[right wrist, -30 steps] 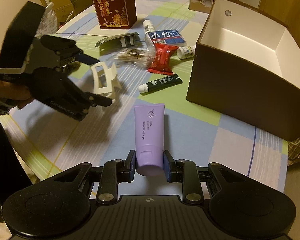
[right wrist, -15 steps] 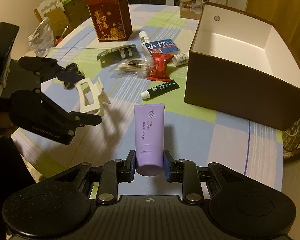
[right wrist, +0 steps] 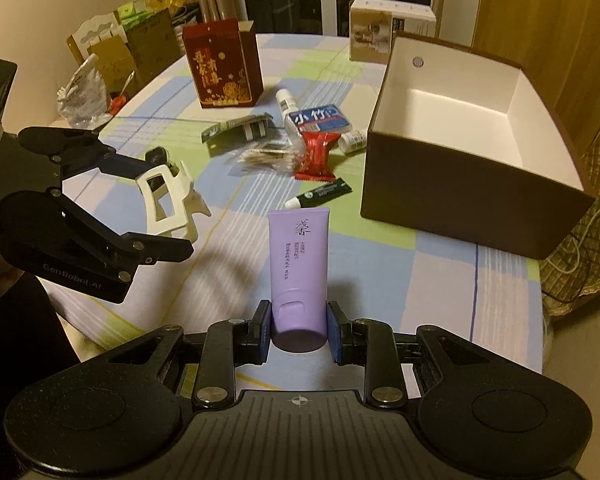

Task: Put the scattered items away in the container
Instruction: 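Carry the purple tube and white claw clip over the brown box with both grippers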

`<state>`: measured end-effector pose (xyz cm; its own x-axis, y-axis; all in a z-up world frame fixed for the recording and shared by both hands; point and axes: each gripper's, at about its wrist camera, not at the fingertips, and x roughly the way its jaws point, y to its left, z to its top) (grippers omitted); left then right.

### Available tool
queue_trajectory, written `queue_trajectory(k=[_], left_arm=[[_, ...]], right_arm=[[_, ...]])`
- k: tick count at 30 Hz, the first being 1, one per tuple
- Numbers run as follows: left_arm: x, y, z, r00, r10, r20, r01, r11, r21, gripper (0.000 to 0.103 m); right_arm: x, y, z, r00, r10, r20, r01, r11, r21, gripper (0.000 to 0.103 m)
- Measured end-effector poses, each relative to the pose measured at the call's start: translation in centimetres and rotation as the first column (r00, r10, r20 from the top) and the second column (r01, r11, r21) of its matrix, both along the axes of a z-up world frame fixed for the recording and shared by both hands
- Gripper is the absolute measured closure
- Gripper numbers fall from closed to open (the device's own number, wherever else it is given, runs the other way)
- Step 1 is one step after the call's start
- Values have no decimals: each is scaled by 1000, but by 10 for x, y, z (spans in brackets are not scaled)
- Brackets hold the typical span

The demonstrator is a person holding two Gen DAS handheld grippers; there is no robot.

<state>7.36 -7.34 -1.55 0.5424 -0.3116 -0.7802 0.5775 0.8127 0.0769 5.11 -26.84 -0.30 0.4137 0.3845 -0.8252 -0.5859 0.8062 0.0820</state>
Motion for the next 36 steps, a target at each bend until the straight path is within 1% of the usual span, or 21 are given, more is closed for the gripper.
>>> queue_trajectory(k=[8,13,18,23,28,36], left_arm=[[-1,-10,20,999,-14,32,14,1000,3,17],[13,-28,44,996,-45,76,46,999,-7,17],[40,-56,71,988,-80,129,83,996,-20,17],[80,-89,87,979,-114,170,120,992,-26,17],[125,-124,81,972,-147,183,154,988,-25,17],[174,-162,46,969,-195,150,195,981,13,17]], right_arm=[[0,-7,18,999,-11,41,10,1000,12,73],[12,-16,43,995,-31,99,27,999,37,73],[41,-32,68,983,-73,166,65,997,52,73],[89,-52,76,973,-132,191,124,991,54,73],[141,-68,66,966,-182,182,178,983,39,73],[197,-85,42,965,-213,151,214,977,10,73]])
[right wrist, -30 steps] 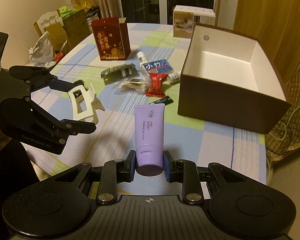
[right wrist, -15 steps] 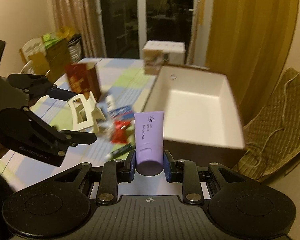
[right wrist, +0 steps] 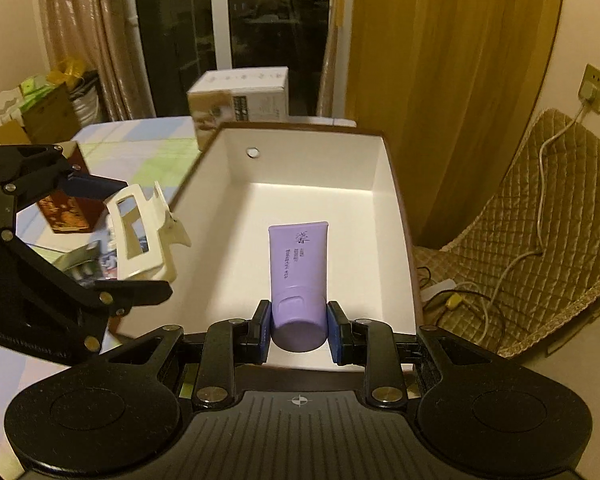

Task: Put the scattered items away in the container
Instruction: 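Carry the purple tube and white claw clip over the brown box with both grippers, then open the left gripper to drop the clip while the right gripper lowers and releases the tube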

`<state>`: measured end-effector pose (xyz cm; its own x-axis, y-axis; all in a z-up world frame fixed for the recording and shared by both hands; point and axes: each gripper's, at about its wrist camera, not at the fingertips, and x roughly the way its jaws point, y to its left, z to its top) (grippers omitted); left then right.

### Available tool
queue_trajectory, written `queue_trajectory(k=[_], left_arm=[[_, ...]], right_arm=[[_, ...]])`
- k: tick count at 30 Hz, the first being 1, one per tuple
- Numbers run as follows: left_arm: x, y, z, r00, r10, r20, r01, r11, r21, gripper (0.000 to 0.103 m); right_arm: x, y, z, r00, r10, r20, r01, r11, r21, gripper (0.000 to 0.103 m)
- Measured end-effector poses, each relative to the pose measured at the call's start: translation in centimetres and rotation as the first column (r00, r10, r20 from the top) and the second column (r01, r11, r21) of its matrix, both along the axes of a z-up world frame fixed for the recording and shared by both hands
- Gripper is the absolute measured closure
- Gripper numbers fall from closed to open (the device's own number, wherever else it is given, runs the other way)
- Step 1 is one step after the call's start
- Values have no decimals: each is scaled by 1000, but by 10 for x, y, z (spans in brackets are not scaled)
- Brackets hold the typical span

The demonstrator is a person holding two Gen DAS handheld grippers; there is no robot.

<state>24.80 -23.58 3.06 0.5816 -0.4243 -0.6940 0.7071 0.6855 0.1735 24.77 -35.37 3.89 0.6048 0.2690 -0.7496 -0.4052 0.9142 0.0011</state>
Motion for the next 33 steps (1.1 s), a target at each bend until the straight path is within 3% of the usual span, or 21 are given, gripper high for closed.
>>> queue_trajectory(k=[17,33], left_arm=[[39,-29,-50,998,-27,-51,29,999,39,17],[41,-28,-53,999,-17,-45,19,999,45,15]], right_arm=[[44,-10,-41,998,-9,-63,7,1000,-26,73],[54,-7,-54,996,-8,-86,5,999,-40,72]])
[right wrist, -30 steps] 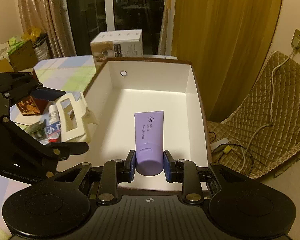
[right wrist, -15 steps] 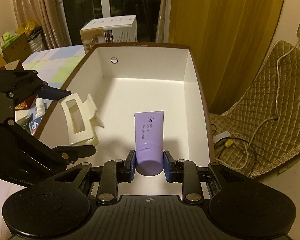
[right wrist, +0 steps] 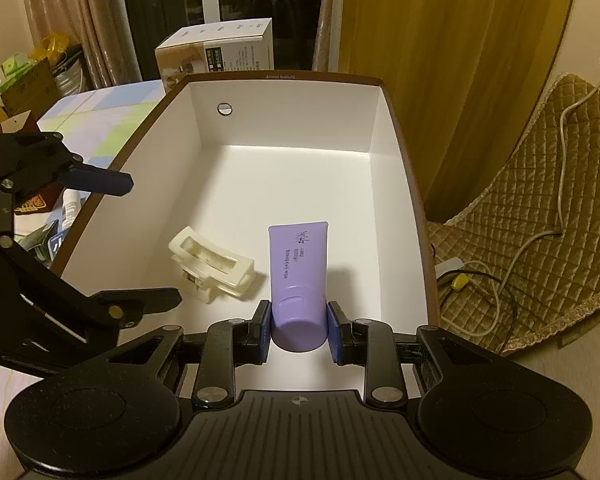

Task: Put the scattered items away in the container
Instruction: 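Open the left gripper to drop the clip while the right gripper lowers and releases the tube, then withdraw both grippers from the box back over the table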

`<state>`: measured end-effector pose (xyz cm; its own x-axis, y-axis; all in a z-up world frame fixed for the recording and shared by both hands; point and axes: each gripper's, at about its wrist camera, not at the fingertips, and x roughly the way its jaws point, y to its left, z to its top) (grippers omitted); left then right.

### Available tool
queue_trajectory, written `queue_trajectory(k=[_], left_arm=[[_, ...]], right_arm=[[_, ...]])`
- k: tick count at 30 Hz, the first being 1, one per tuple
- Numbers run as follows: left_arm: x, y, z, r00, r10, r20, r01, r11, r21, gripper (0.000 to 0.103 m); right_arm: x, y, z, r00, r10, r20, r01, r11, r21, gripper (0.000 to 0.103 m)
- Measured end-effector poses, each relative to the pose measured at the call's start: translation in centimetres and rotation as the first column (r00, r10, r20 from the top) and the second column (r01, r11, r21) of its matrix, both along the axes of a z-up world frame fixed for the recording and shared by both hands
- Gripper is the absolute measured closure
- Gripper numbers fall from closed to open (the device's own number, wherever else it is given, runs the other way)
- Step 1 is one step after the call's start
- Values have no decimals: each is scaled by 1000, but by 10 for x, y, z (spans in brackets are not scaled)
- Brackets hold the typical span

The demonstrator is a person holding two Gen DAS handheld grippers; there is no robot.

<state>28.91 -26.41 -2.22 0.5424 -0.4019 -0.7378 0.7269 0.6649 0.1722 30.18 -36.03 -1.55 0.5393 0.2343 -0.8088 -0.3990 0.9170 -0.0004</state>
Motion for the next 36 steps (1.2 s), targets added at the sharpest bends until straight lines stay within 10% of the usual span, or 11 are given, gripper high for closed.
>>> queue_trajectory(k=[25,26,28,36], left_arm=[[-6,17,6,1000,11,13,-11,1000,-8,15],[-6,18,7,1000,12,13,-12,1000,-9,15],[-8,20,9,1000,15,16,-15,1000,-10,15],[-18,28,18,999,22,24,-22,1000,-16,15]], right_arm=[[2,10,-5,1000,-3,23,3,1000,-13,71],[2,10,-4,1000,-4,25,4,1000,-9,63],[-1,10,1,999,-6,50,6,1000,-4,10],[-15,13,17,996,19,87,-18,1000,-10,10]])
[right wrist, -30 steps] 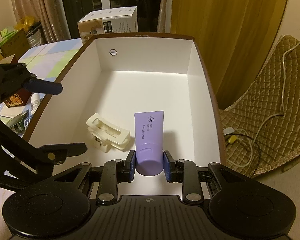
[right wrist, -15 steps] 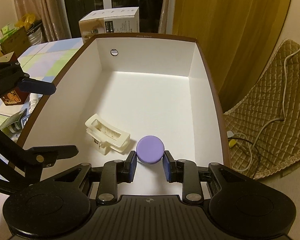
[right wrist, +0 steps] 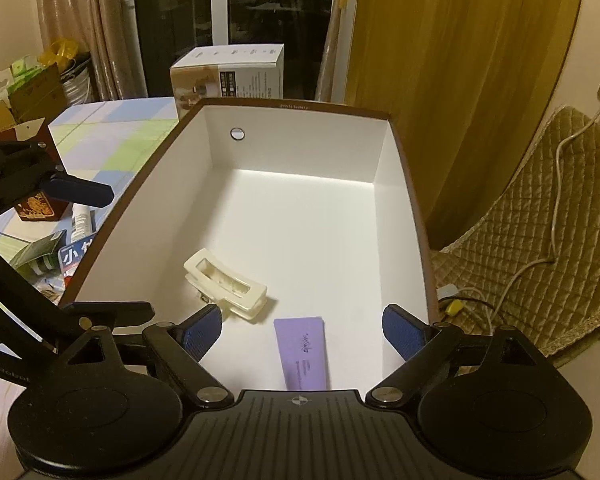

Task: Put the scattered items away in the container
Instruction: 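Withdraw both grippers from the box back over the table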

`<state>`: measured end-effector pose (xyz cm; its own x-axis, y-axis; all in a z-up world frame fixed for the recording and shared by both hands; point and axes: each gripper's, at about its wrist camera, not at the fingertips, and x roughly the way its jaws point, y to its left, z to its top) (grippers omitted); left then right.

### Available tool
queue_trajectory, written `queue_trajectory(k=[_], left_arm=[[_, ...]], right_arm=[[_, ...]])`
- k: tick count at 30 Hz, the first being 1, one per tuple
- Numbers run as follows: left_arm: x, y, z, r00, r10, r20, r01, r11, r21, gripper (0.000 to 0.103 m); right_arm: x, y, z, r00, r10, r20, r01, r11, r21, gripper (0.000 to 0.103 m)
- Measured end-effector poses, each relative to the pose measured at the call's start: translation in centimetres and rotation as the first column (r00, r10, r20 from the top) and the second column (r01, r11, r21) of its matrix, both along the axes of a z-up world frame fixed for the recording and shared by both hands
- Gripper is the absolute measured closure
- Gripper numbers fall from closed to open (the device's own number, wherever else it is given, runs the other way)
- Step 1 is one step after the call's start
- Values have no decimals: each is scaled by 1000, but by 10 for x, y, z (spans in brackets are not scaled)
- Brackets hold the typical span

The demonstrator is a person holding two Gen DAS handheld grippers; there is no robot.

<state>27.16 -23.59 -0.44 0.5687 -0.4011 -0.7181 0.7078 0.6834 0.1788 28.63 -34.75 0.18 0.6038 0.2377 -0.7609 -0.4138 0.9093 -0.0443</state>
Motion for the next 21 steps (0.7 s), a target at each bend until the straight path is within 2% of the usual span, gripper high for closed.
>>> queue_trajectory(k=[12,21], left_arm=[[-32,25,21,999,30,16,-30,999,-13,14],[-76,73,39,994,99,34,-99,995,-19,13]], right_arm=[[-35,8,22,1000,9,22,-9,1000,2,10],[-87,30,47,998,41,52,-43,998,52,10]])
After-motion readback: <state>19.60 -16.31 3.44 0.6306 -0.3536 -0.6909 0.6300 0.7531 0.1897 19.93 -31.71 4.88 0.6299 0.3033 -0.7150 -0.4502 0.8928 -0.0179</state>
